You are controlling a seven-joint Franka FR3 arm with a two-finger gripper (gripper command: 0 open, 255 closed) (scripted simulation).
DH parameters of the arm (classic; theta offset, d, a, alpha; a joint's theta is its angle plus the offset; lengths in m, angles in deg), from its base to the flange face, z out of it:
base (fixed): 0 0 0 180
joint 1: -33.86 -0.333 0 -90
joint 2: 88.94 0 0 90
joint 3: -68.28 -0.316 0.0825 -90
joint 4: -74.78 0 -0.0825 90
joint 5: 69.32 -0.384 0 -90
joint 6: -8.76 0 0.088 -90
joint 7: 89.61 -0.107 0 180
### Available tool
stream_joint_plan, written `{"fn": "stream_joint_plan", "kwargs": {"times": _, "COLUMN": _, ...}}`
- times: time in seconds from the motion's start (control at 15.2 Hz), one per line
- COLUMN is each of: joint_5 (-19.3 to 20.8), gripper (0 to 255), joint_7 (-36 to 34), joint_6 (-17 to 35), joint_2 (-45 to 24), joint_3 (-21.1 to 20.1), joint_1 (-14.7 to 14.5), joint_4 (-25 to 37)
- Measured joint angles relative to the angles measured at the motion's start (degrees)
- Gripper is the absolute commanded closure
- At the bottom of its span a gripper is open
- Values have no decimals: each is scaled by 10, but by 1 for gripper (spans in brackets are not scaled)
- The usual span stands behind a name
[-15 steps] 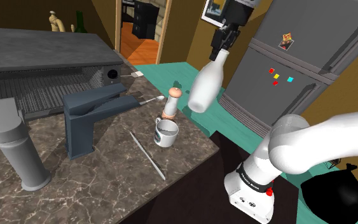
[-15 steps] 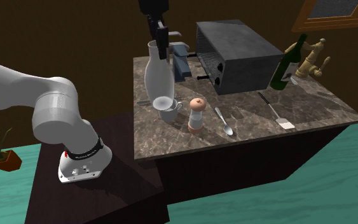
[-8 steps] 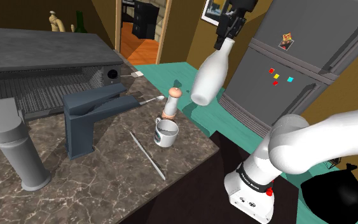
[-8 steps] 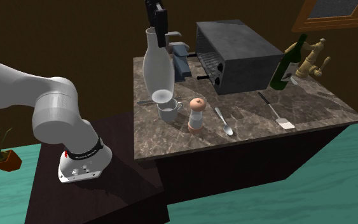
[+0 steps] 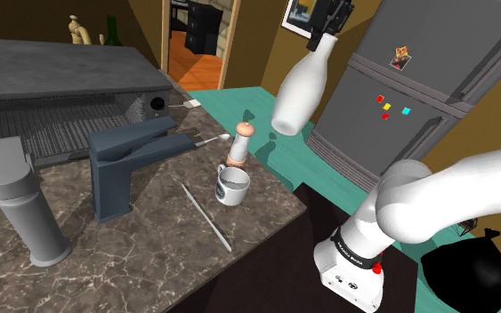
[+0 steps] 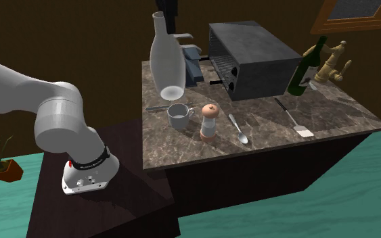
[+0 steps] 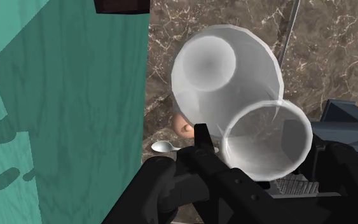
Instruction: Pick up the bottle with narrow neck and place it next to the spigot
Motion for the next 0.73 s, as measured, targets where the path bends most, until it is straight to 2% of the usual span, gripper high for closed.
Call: {"fn": "stream_joint_plan", "kwargs": {"times": 0.73, "joint_5": -3, "gripper": 255, "joint_7": -4, "joint_6": -74, "joint_2": -43, "joint_3": -4, "joint_1": -2, "joint_4": 117}}
